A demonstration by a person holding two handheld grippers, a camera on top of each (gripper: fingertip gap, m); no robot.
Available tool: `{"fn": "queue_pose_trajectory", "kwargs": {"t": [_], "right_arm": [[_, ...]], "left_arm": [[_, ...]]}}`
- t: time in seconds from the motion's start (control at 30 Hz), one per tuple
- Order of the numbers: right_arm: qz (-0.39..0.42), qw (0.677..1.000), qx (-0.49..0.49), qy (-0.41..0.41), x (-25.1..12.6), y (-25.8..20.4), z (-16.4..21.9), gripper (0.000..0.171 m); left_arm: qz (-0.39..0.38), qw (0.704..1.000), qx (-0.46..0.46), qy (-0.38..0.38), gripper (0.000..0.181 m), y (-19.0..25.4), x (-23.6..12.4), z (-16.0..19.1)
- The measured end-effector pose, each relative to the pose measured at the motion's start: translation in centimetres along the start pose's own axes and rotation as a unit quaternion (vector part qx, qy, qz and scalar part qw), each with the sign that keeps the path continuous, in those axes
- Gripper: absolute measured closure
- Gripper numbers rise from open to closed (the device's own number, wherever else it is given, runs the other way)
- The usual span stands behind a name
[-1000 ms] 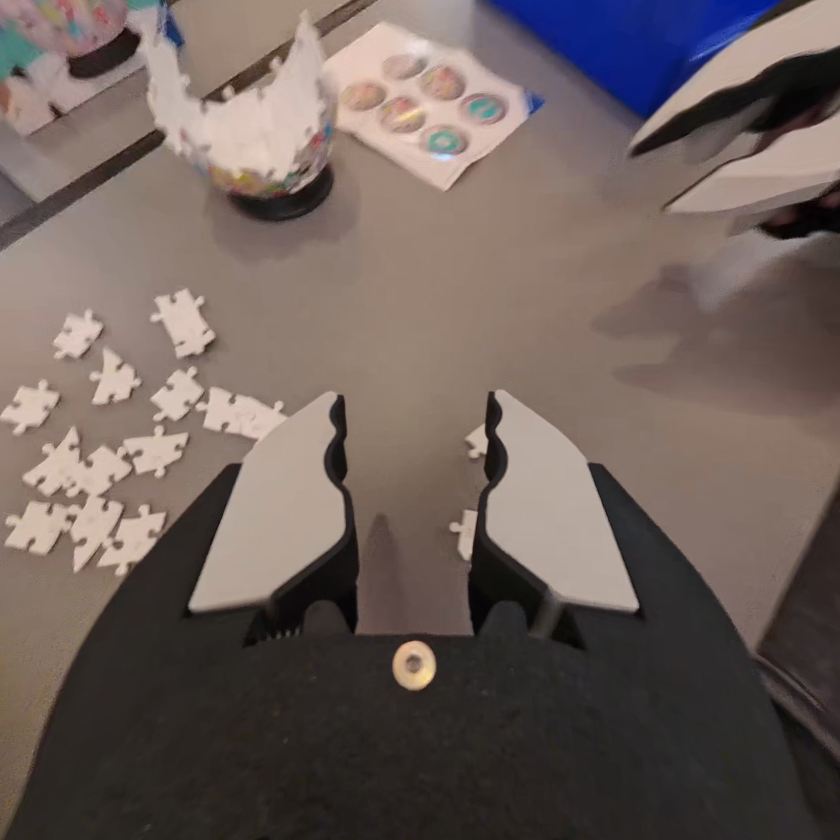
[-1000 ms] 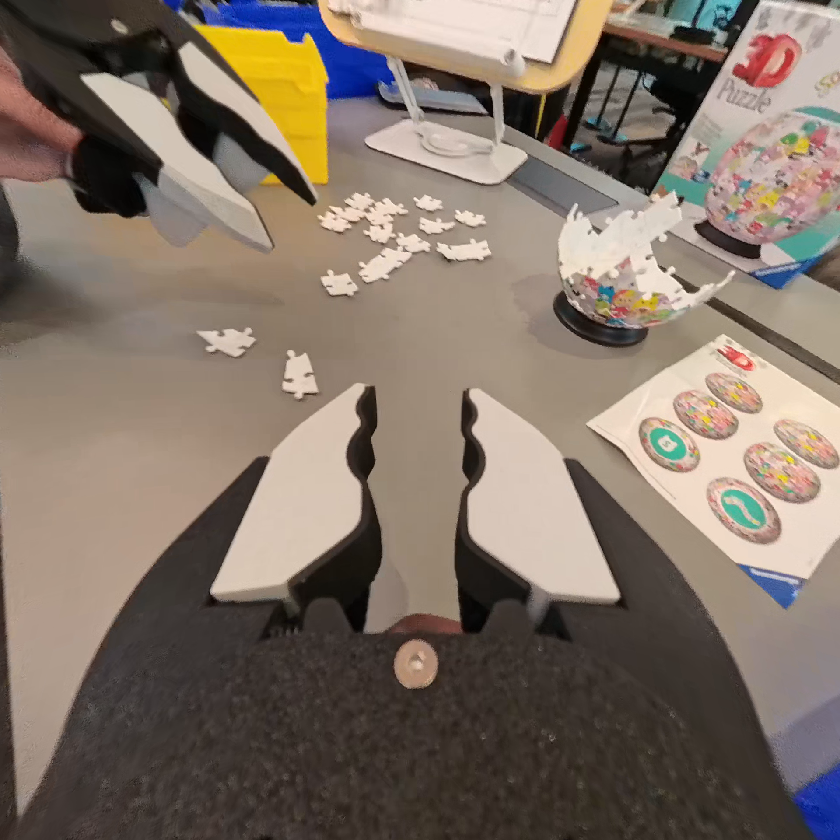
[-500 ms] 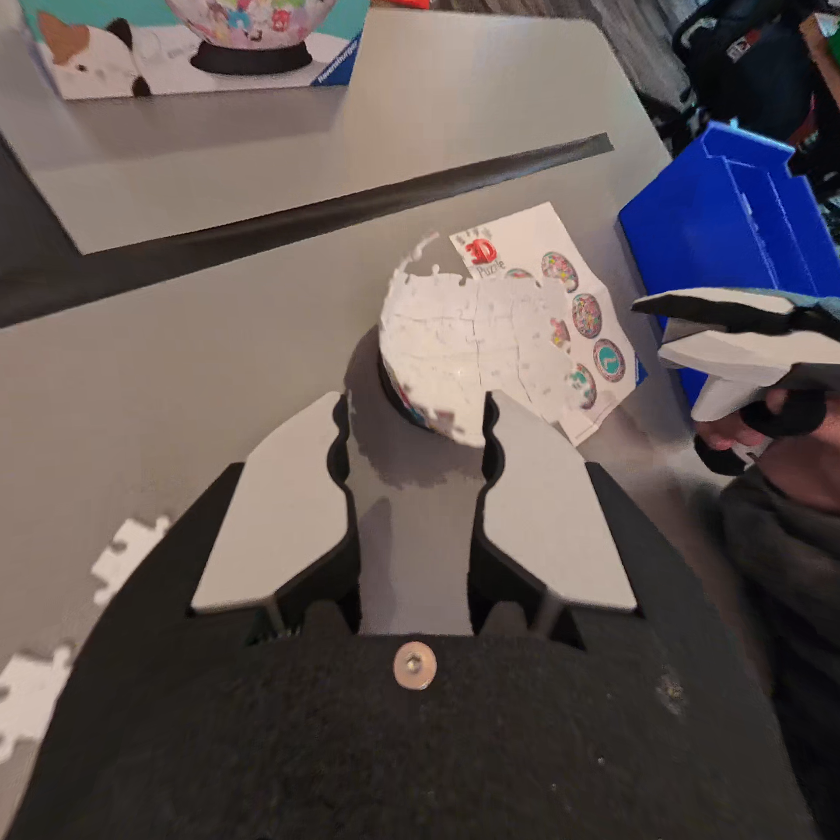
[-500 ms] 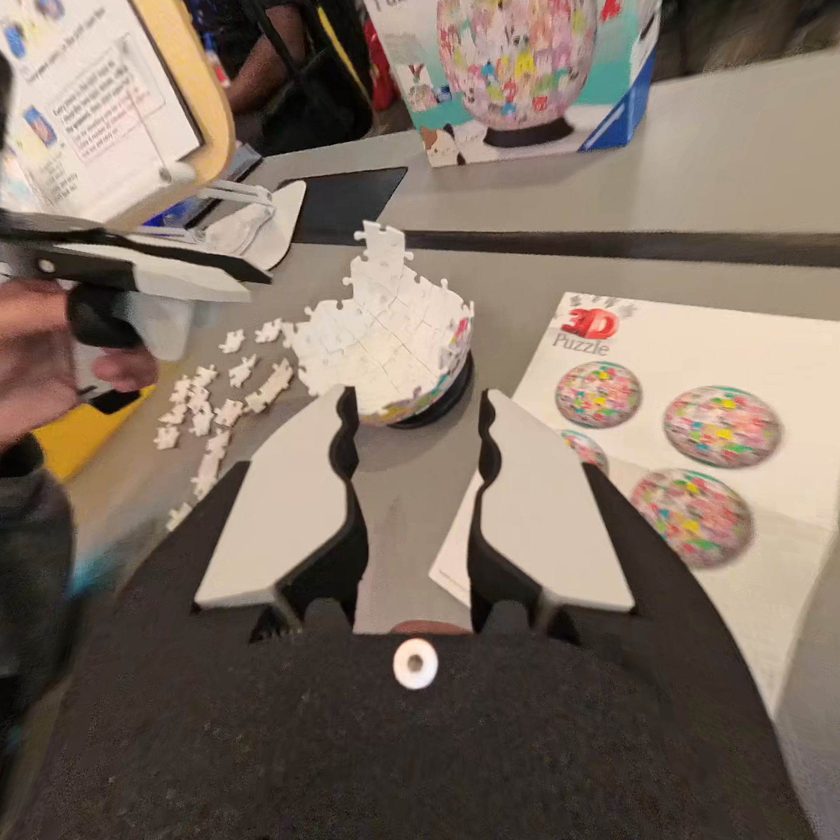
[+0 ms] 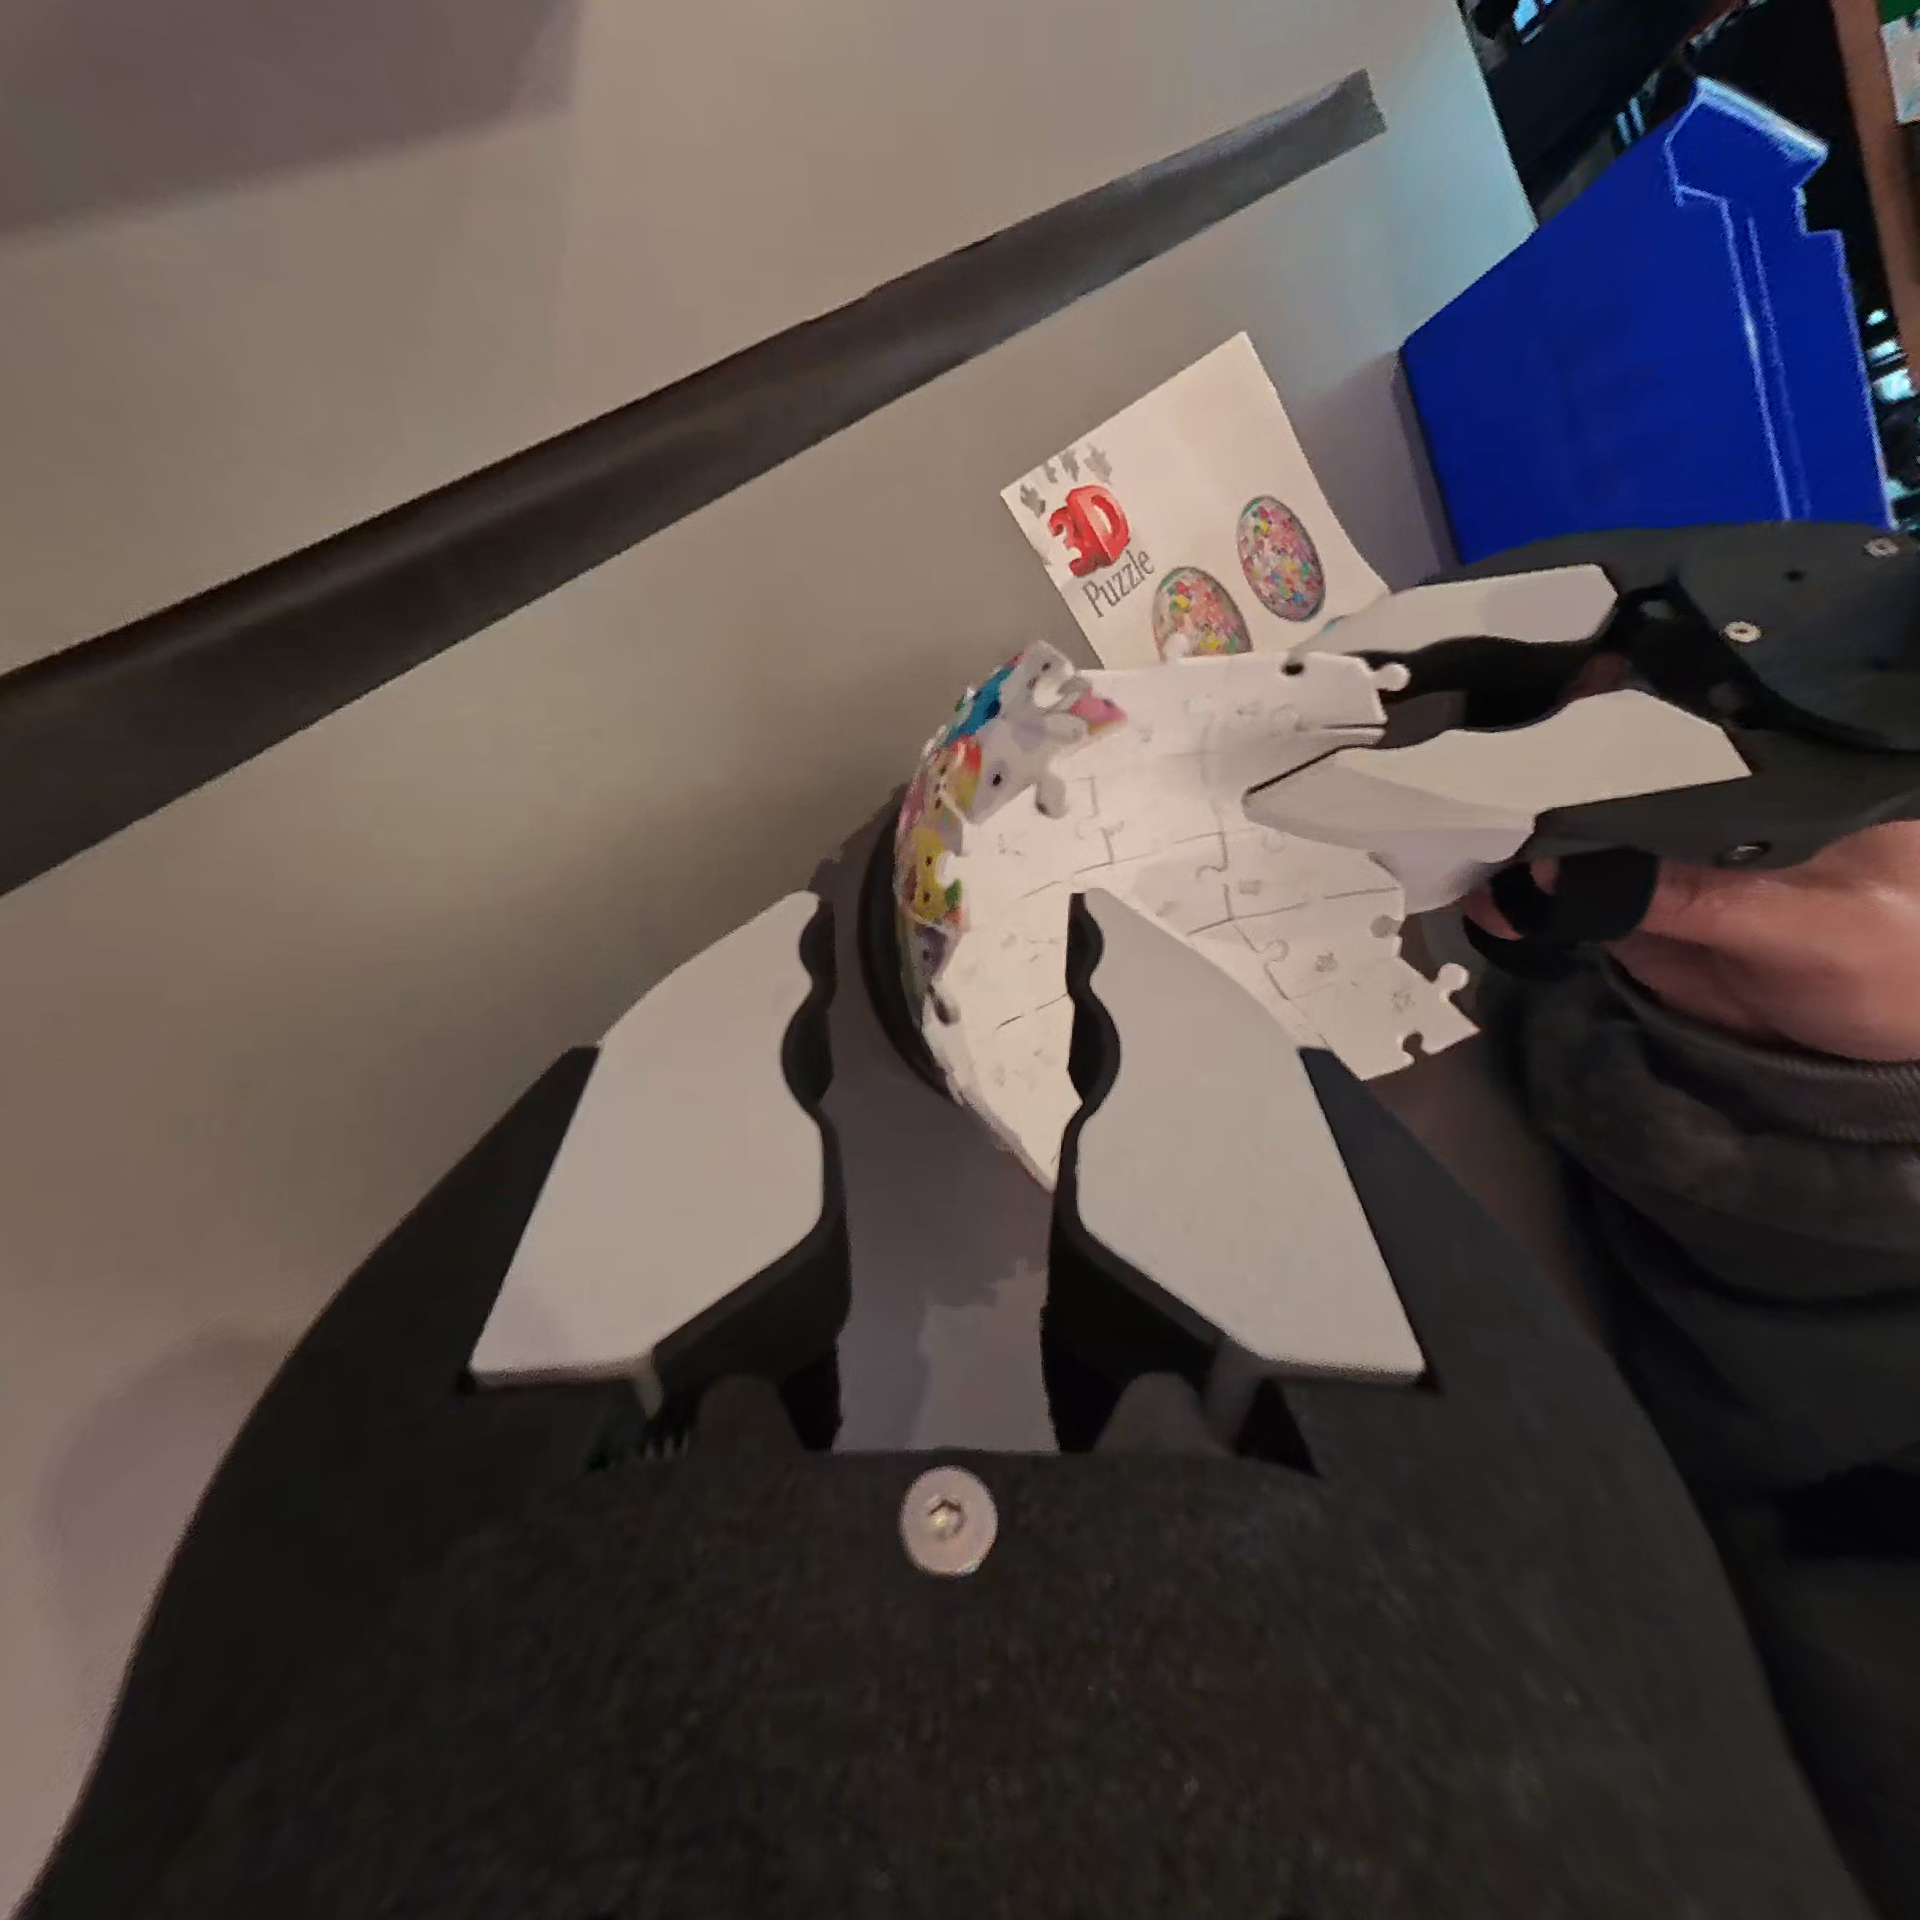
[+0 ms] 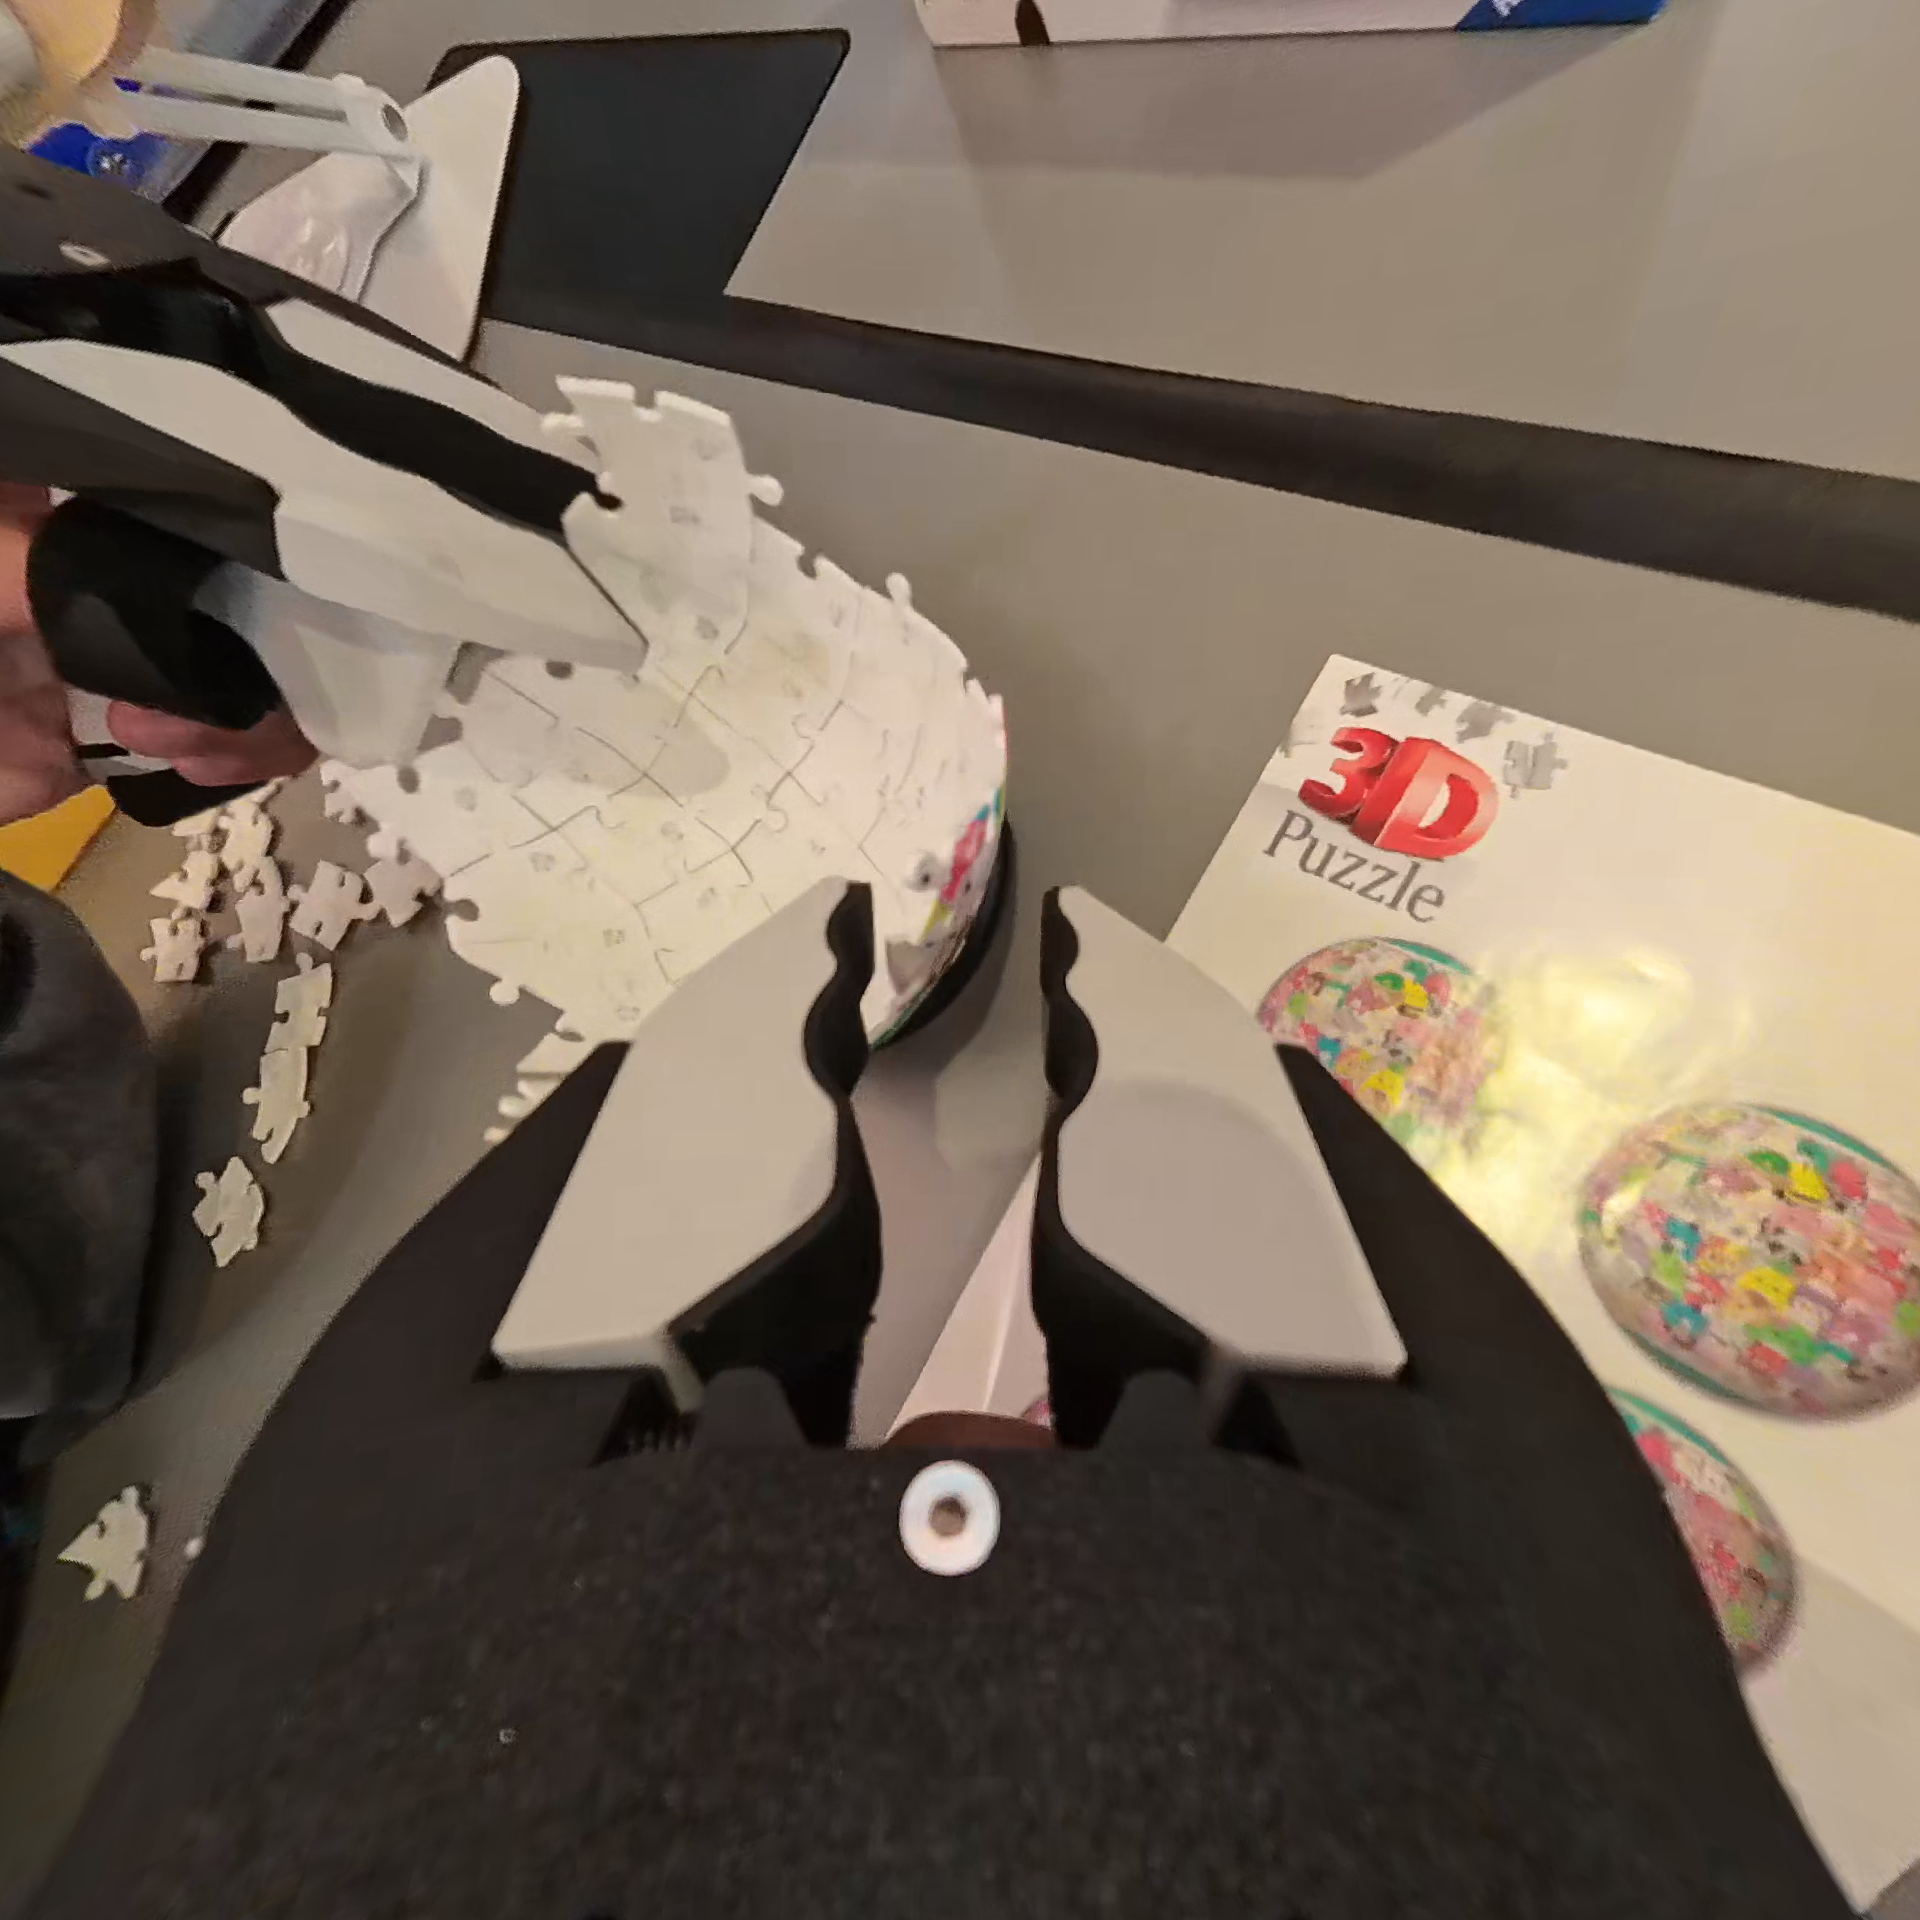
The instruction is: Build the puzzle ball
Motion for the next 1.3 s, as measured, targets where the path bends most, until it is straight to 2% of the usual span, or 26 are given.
{"fn": "queue_pose_trajectory", "kwargs": {"t": [0.03, 0.17, 0.4, 0.67, 0.8, 0.93, 1.07, 1.2, 1.3], "right_arm": [[0.002, 1.0, -0.002, 0.002, 0.2, 0.1, -0.1, 0.144], [-0.004, 1.0, -0.019, 0.013, 0.7, 0.0, -0.8, 0.152], [0.014, 0.995, -0.097, 0.033, 1.4, 0.4, -2.2, 0.157], [0.062, 0.964, -0.233, 0.108, 1.4, 0.1, -3.5, 0.163], [0.081, 0.944, -0.291, 0.131, 1.4, -0.4, -3.2, 0.159], [0.079, 0.945, -0.285, 0.141, 0.8, -0.8, -3.3, 0.14], [0.096, 0.942, -0.286, 0.147, -1.1, -1.3, -3.7, 0.132], [0.126, 0.934, -0.293, 0.161, -4.3, -3.2, -3.5, 0.131], [0.097, 0.943, -0.278, 0.152, -5.4, -5.8, -1.7, 0.131]], "left_arm": [[0.009, 1.0, 0.001, 0.001, 0.139, 0.1, 0.0, 0.1], [0.019, 1.0, 0.008, 0.011, 0.142, 0.5, -0.2, 0.1], [0.0, 0.998, 0.044, 0.048, 0.137, 1.5, -1.3, 0.5], [-0.046, 0.987, 0.104, 0.112, 0.136, 2.4, -1.5, 2.2], [-0.071, 0.98, 0.128, 0.136, 0.137, 2.6, -1.6, 3.0], [-0.083, 0.977, 0.129, 0.147, 0.137, 2.6, -1.7, 3.5], [-0.091, 0.975, 0.134, 0.154, 0.137, 2.4, -2.0, 3.7], [-0.089, 0.974, 0.135, 0.159, 0.136, 2.7, -2.9, 4.1], [-0.1, 0.969, 0.153, 0.167, 0.136, 3.8, -4.4, 4.8]]}}
Point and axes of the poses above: each gripper's, where its closed fingertips meet, x out along the fingers, z out of its underside, y = z × x across the jaws, the point moved 8 cm from there along -x, back along the fingers, and after that the axes turned 9 degrees about -x, right-handed, at the moved point
